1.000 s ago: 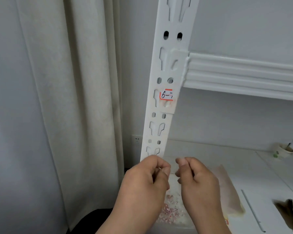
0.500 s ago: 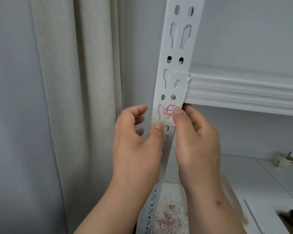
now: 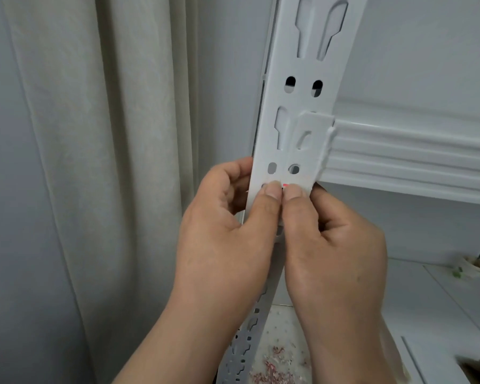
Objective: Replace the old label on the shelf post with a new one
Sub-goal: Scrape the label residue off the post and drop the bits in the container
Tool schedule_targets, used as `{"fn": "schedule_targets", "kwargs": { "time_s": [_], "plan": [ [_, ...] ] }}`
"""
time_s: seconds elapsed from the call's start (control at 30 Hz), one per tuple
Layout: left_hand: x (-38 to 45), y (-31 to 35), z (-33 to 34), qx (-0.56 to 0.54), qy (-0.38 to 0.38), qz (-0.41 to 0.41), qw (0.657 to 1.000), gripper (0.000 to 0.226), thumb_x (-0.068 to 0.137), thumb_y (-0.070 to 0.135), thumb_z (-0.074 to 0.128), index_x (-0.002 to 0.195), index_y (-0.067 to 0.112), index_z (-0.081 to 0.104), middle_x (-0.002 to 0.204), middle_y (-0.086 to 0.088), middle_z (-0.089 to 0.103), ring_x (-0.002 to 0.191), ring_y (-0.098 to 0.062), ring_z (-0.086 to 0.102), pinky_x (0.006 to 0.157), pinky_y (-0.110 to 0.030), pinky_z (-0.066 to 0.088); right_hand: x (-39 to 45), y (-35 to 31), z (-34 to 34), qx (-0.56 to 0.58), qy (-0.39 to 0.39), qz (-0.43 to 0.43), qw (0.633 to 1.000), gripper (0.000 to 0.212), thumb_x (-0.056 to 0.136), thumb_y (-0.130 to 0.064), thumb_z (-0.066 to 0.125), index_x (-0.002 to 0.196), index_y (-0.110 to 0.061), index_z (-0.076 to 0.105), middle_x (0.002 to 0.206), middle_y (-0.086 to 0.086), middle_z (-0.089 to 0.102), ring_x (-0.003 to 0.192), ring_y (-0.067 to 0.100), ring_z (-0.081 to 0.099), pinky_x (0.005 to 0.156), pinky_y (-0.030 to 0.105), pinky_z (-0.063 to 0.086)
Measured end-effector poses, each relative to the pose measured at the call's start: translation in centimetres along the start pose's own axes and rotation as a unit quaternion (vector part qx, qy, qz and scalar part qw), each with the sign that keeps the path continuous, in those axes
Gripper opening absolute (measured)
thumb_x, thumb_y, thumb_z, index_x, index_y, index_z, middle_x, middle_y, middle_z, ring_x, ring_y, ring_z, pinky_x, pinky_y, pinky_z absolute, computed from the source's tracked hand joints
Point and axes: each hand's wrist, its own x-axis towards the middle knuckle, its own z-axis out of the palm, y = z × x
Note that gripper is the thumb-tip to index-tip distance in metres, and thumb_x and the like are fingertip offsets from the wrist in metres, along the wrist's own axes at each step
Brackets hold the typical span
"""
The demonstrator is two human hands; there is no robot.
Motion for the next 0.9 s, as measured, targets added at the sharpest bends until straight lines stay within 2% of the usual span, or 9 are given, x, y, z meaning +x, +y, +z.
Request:
{"fn": "schedule_targets", "kwargs": {
  "time_s": [0.13, 0.3, 0.4, 0.53, 0.7, 0.9],
  "plan": [
    [0.01, 0.03, 0.06, -0.006, -0.004, 0.003, 1.000, 0.018, 0.086, 0.027, 0.065, 0.105, 0.030, 0.065, 0.099, 0.013, 0.076, 0.095, -0.004, 0.072, 0.076, -0.022, 0.057, 0.10, 0.09, 0.17, -0.025, 0.014, -0.019, 0.999, 0.035, 0.085, -0.041, 0.055, 0.056, -0.022, 0.060, 0.045, -0.017, 0.052, 0.049, 0.002, 0.052, 0.041, 0.004, 0.031],
    [0.26, 0.14, -0.12, -0.012, -0.007, 0.005, 1.000, 0.014, 0.088, 0.021, 0.068, 0.102, 0.026, 0.067, 0.098, 0.009, 0.077, 0.094, -0.007, 0.073, 0.082, -0.029, 0.055, 0.22, 0.22, 0.27, -0.059, 0.025, -0.038, 0.997, 0.032, 0.081, -0.039, 0.050, 0.054, -0.022, 0.054, 0.048, -0.014, 0.051, 0.051, 0.004, 0.051, 0.042, 0.005, 0.031],
    [0.27, 0.13, -0.08, -0.009, -0.006, 0.008, 1.000, 0.014, 0.086, 0.025, 0.071, 0.100, 0.027, 0.067, 0.097, 0.010, 0.077, 0.094, -0.005, 0.072, 0.084, -0.029, 0.054, 0.28, 0.35, 0.31, -0.072, 0.026, -0.047, 0.996, 0.031, 0.081, -0.040, 0.048, 0.058, -0.021, 0.057, 0.049, -0.011, 0.049, 0.052, 0.005, 0.050, 0.043, 0.007, 0.032],
    [0.19, 0.04, 0.01, -0.006, 0.004, 0.013, 1.000, 0.022, 0.077, 0.033, 0.066, 0.098, 0.027, 0.067, 0.096, 0.011, 0.077, 0.093, -0.005, 0.072, 0.082, -0.027, 0.053, 0.44, 0.57, 0.20, -0.080, 0.021, -0.056, 0.995, 0.031, 0.081, -0.040, 0.047, 0.059, -0.019, 0.056, 0.049, -0.009, 0.049, 0.052, 0.008, 0.049, 0.043, 0.009, 0.032],
    [0.14, 0.15, 0.08, -0.010, 0.002, 0.012, 1.000, 0.014, 0.085, 0.031, 0.068, 0.099, 0.027, 0.068, 0.095, 0.011, 0.077, 0.093, -0.005, 0.072, 0.081, -0.028, 0.054, 0.25, 0.37, 0.03, -0.040, -0.002, -0.052, 0.998, 0.032, 0.082, -0.039, 0.045, 0.063, -0.021, 0.064, 0.052, -0.011, 0.056, 0.056, 0.008, 0.054, 0.045, 0.009, 0.034],
    [0.19, 0.04, 0.02, -0.016, 0.003, 0.009, 1.000, 0.014, 0.084, 0.026, 0.070, 0.097, 0.025, 0.068, 0.094, 0.010, 0.077, 0.091, -0.004, 0.073, 0.075, -0.020, 0.055, 0.45, 0.64, 0.29, -0.082, 0.036, -0.058, 0.994, 0.034, 0.082, -0.043, 0.047, 0.055, -0.025, 0.053, 0.046, -0.008, 0.047, 0.052, 0.008, 0.049, 0.045, 0.009, 0.032]
  ]
}}
